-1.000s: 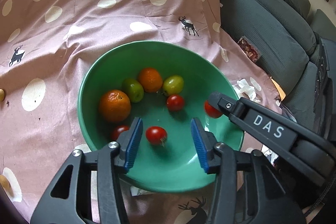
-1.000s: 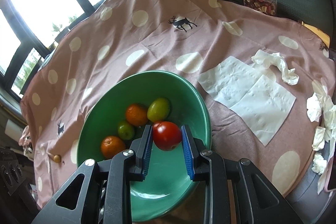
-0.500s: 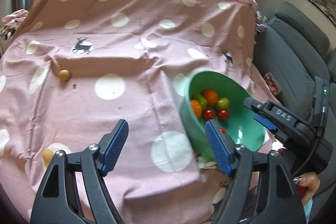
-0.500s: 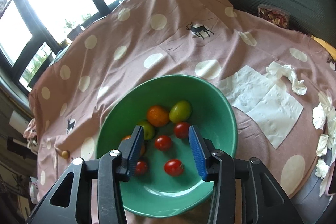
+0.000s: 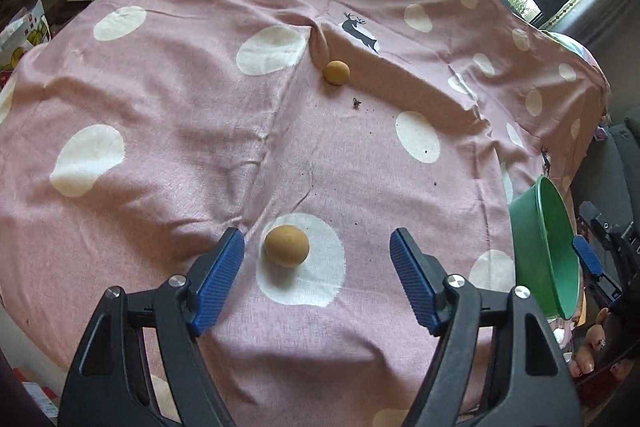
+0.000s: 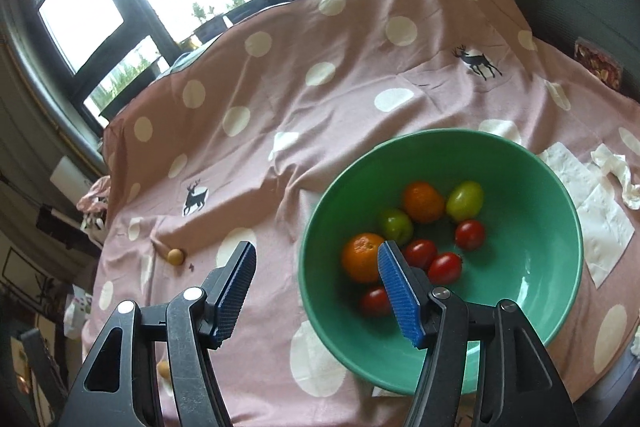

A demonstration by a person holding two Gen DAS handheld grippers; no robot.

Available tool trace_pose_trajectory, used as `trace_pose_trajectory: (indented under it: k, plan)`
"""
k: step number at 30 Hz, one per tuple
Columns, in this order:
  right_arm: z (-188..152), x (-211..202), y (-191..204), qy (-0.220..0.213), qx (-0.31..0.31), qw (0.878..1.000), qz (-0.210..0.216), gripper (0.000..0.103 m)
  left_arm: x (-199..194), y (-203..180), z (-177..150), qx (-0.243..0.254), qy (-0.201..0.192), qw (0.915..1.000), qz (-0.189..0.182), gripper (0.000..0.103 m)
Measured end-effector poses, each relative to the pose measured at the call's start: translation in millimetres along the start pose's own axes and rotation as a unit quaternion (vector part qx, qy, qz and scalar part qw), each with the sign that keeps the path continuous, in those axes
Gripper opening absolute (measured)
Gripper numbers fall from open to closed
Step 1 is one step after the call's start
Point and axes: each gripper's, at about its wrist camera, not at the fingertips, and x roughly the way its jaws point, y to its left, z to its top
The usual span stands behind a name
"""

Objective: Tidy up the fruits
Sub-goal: 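Grasp a small yellow-brown fruit with the left gripper while the right grasps another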

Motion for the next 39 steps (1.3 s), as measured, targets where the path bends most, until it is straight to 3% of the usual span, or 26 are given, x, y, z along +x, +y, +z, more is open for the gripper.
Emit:
trace_pose_trajectory:
  k: [7,12,16,20,29,35,39]
  plan:
    - [-8.3,11.6,21.9,0.023,-0.028,0.999,0.015,0.064,13.8,-3.8,-4.5,0.016,0.012,0.9994,0.029,0.051]
    - [-12.4,12.6,33.2,0.026,-0.044,0.999,0.016,0.064,24.8,1.3,-4.6,0.002,0.027,0.9988,0.041,0.043]
    - [-14.2,15.2,39.7,0.028,-0.051,0.998,0.022,0.064,29.0,4.2,-3.8,-0.006,0.026,0.9988,0.042,0.028]
    - [-17.8,21.8,47.5,0.038,-0.061,0.997,0.029,0.064,28.4,7.4,-1.5,-0.021,0.015,0.9994,0.025,0.027]
    - [-26.9,35.1,63.9,0.059,-0.084,0.994,0.031,0.064,31.3,0.7,-2.3,-0.004,-0.003,0.9990,0.044,0.028]
    - [-24.3,47.7,82.2,0.071,-0.088,0.991,0.074,0.064,9.1,1.8,1.0,-0.014,-0.041,0.9989,0.018,0.028]
    - [-16.7,77.0,109.9,0.103,-0.087,0.983,0.126,0.064,-6.2,5.0,5.1,-0.019,-0.074,0.9970,0.013,0.028]
